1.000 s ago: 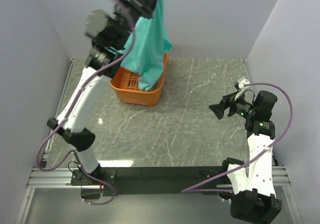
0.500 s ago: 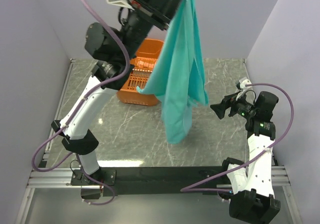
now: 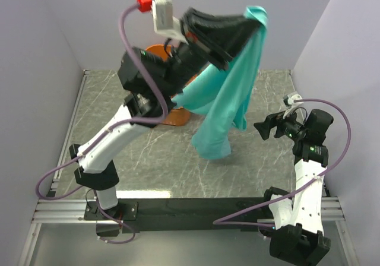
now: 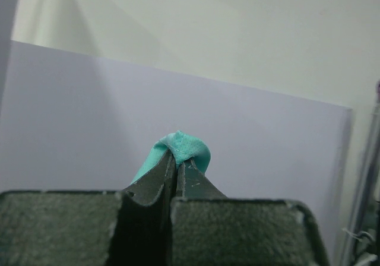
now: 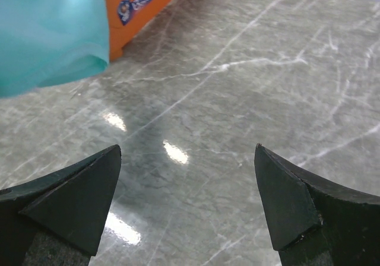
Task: Fold and stack the t-shirts
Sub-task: Move the tshirt to the center of the board
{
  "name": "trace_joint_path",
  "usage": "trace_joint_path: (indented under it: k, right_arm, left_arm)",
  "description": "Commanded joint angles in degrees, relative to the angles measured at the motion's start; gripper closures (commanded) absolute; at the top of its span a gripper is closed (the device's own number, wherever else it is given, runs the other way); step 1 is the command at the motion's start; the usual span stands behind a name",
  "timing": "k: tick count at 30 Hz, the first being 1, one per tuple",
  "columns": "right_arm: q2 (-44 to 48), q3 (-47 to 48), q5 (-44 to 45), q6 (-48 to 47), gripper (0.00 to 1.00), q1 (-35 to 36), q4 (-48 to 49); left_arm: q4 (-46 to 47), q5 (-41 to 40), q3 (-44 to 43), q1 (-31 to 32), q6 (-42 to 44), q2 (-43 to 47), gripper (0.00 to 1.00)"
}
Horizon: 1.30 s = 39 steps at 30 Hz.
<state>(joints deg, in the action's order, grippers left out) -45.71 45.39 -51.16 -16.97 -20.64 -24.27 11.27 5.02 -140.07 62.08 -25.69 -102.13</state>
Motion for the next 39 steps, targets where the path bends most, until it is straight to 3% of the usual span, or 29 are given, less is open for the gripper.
trace_joint_path:
  k: [1,7,16,28,34,39]
  right_arm:
    - [0.0,1.1,2.6,0.5,0.01,-1.2,0.8]
    - [0.2,0.9,1.9,1.2,0.01,-1.9,0.9]
    - [0.1,1.3,1.1,1.2,0.01,-2.7,0.1]
    - [-0.5,1.5,-0.4,0.6,0.01,-3.9,-0.9]
    - [-1.2,1.8,-0.8,0.2,0.01,-4.0,-1.4]
    - [-1.4,1.7,-1.0,0.1,0.01,-4.0,-1.4]
  left_arm:
    - [2.8,-1.7,-4.9,10.4,12.5,0.5,0.99]
    - [7.3,-8.3,-4.3,24.4,32.3,1.7,0.99]
    - [10.9,-20.6,-0.4,24.1,42.9,1.5,0.99]
    - [4.4,-16.7,2.3,1.2,18.8,0.0,0.99]
    - [3.1,-11.0,1.6,-3.9,10.4,-3.4,0.99]
    - [3.1,-8.4,6.4,-5.2,5.3,-3.8,0.99]
